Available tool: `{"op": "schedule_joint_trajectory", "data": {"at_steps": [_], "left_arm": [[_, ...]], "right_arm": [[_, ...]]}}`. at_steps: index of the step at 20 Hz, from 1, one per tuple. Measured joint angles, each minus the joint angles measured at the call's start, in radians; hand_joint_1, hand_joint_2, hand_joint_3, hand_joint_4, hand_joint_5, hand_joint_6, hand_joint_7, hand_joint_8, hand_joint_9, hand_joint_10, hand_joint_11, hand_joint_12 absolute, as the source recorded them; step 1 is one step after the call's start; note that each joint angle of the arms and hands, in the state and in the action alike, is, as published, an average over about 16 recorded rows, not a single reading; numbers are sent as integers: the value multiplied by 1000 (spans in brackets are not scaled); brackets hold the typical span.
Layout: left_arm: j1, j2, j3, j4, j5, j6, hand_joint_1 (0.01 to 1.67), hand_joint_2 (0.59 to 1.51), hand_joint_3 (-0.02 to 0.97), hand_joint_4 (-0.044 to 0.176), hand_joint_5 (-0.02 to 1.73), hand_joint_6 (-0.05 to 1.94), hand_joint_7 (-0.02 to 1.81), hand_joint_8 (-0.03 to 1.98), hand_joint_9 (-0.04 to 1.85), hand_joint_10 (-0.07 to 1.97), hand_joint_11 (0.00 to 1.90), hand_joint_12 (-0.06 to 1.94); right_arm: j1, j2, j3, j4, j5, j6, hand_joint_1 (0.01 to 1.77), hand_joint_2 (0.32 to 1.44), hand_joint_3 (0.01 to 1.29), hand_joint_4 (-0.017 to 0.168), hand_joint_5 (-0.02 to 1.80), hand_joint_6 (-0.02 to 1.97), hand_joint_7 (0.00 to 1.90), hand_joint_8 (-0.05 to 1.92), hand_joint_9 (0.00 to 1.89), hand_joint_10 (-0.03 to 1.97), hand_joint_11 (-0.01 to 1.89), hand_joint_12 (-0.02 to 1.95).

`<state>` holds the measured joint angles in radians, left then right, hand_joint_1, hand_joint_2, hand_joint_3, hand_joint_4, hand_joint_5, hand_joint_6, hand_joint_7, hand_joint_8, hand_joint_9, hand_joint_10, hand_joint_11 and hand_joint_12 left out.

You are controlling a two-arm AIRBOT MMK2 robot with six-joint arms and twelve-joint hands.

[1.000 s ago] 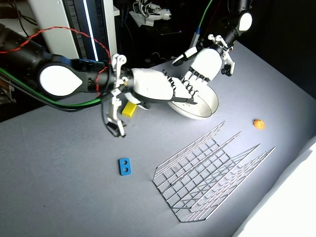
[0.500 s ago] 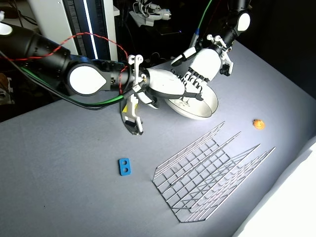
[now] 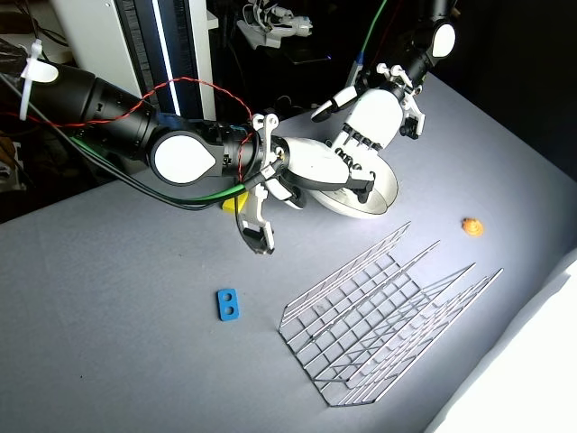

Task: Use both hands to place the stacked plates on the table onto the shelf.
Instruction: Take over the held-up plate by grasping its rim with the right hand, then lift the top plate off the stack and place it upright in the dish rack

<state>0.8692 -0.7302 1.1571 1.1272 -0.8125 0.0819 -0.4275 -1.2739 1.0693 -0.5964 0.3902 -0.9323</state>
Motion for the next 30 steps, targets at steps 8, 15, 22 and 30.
{"op": "schedule_joint_trajectory", "data": {"at_steps": [8, 15, 22, 30], "left_arm": [[0, -2, 2, -19, 1, 1, 22, 1140, 6, -3, 7, 15, -10, -22, -15, -26, 14, -31], [-13, -2, 18, -65, 3, 0, 22, 1134, 5, -1, 10, 16, -3, -6, -11, -16, 14, -20], [-51, 12, 56, -141, -3, -5, 21, 1138, 6, 0, 15, 18, 10, 11, 2, -2, 16, 3], [-92, 48, 119, -179, -34, -12, 21, 1143, 6, 2, 16, 18, 18, 16, 17, 5, 16, 21]], "right_arm": [[0, -14, 5, -5, 28, -15, 1229, 983, 20, 0, 790, 429, 855, 292, 878, 333, 686, 836], [-1, -19, 5, -7, 53, -25, 1240, 921, 18, -2, 865, 801, 957, 547, 985, 735, 940, 781], [3, -23, 3, -2, 60, -21, 1251, 908, 18, -2, 892, 905, 998, 604, 1012, 929, 996, 800], [23, -7, -24, 2, 59, -15, 1288, 917, 19, 1, 928, 926, 1045, 652, 1056, 907, 1003, 801]]}}
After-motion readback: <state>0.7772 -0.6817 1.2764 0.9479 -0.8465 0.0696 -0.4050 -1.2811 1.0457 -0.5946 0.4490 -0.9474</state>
